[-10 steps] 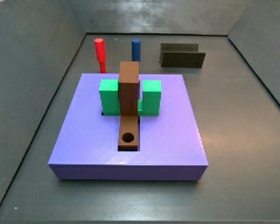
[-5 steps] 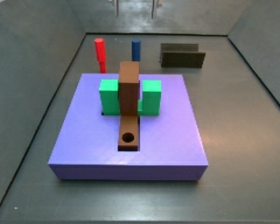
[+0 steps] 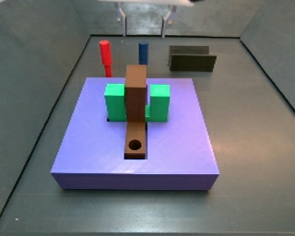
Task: Pick up the blue object. Move up. Move to above the board. Insert the blue object.
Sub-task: Pick up the blue object.
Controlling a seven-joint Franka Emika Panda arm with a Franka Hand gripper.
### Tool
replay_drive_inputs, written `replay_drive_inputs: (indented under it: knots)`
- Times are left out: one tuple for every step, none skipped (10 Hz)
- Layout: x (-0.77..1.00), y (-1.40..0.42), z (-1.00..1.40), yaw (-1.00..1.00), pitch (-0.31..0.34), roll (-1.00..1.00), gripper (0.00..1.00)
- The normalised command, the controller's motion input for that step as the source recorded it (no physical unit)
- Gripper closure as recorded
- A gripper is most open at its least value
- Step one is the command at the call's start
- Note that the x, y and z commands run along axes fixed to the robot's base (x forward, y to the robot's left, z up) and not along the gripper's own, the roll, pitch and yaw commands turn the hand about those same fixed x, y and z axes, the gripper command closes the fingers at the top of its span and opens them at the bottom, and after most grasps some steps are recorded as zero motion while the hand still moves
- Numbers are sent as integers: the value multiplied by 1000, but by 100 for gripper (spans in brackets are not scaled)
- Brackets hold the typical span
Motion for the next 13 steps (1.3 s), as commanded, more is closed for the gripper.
replay_drive_inputs:
  knots:
    - [91, -57, -411, 0, 0, 0, 0]
    - [0, 0, -371, 0, 0, 61, 0]
    - [0, 0, -240, 0, 17, 149, 0]
    - [0, 0, -163, 0, 19, 181, 0]
    - [-89, 0, -160, 0, 10, 174, 0]
    - [0, -43, -123, 0, 11, 153, 0]
    - [0, -43, -200, 0, 4, 156, 0]
    - [0, -11, -260, -14, 14, 124, 0]
    - [0, -31, -283, -6, 9, 99, 0]
    - [0, -40, -277, -11, 3, 97, 0]
    - [0, 0, -117, 0, 0, 51, 0]
    - [0, 0, 0, 0, 0, 0, 0]
    - [0, 0, 0, 0, 0, 0, 100]
